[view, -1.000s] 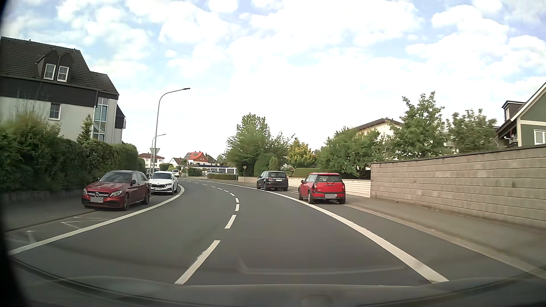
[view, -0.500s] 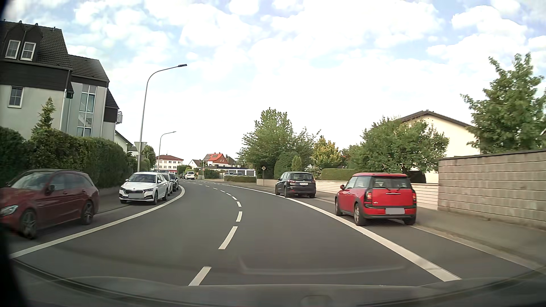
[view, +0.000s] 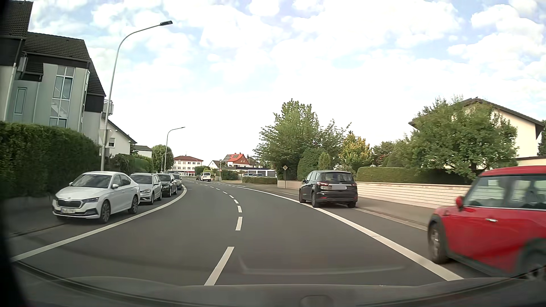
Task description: Follow the waypoints while adhering to traffic rules and regulations
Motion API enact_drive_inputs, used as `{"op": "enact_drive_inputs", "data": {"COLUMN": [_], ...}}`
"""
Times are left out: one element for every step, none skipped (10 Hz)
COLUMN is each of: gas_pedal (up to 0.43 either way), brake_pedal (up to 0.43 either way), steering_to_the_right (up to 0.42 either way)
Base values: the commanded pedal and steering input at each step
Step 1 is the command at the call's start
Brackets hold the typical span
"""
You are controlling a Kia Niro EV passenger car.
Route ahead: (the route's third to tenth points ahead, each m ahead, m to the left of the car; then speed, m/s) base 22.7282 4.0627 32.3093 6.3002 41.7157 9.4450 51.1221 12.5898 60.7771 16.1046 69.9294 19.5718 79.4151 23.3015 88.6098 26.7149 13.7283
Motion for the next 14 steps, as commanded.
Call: {"op": "enact_drive_inputs", "data": {"gas_pedal": [0.059, 0.059, 0.059, 0.059, 0.059, 0.059, 0.059, 0.059, 0.059, 0.059, 0.059, 0.059, 0.059, 0.059], "brake_pedal": [0.03, 0.03, 0.03, 0.03, 0.03, 0.03, 0.03, 0.03, 0.03, 0.03, 0.03, 0.03, 0.03, 0.03], "steering_to_the_right": [-0.048, -0.048, -0.047, -0.047, -0.047, -0.047, -0.046, -0.044, -0.043, -0.041, -0.041, -0.04, -0.039, -0.039]}}
